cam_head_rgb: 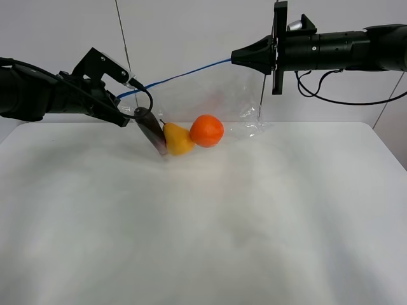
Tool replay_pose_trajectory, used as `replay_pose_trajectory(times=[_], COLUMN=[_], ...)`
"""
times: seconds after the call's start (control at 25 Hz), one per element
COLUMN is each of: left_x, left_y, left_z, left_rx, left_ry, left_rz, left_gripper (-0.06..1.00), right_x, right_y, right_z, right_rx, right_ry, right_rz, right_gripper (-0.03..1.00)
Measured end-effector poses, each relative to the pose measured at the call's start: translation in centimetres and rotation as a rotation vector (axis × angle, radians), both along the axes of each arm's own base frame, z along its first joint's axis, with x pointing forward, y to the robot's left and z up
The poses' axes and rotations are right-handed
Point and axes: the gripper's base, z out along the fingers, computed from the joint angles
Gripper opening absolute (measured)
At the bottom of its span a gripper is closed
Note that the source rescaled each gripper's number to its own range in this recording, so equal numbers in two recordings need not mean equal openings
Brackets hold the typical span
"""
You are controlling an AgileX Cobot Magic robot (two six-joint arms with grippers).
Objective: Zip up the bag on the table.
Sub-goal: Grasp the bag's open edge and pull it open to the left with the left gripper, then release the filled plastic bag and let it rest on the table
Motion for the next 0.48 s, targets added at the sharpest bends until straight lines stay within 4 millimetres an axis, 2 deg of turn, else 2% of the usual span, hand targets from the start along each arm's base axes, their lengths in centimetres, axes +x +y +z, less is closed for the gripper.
replay_pose_trajectory(times=[0.08, 0.16, 0.24, 0.32, 0.48], left_x=[0.04, 0.05, 0.05, 0.04, 0.10], left_y=[0.28, 0.35, 0.37, 0.37, 0.87], left_z=[0.00, -0.01, -0.01, -0.02, -0.04], left_rx=[-0.002, -0.007, -0.013, -0.019, -0.027], left_ry=[0.000, 0.002, 0.002, 0.003, 0.004], left_rz=[0.008, 0.012, 0.017, 0.020, 0.042], left_gripper=[0.41, 0.70, 0.88, 0.95, 0.99], right_x=[0.02, 0.03, 0.05, 0.06, 0.06], right_y=[-0.14, -0.22, -0.26, -0.31, -0.34], right_z=[0.10, 0.21, 0.22, 0.22, 0.22], right_rx=[0.005, 0.013, 0.014, 0.014, 0.014], right_ry=[-0.001, -0.002, -0.002, -0.002, -0.002], right_rz=[-0.005, -0.008, -0.010, -0.011, -0.012], right_gripper=[0.00, 0.00, 0.00, 0.00, 0.00])
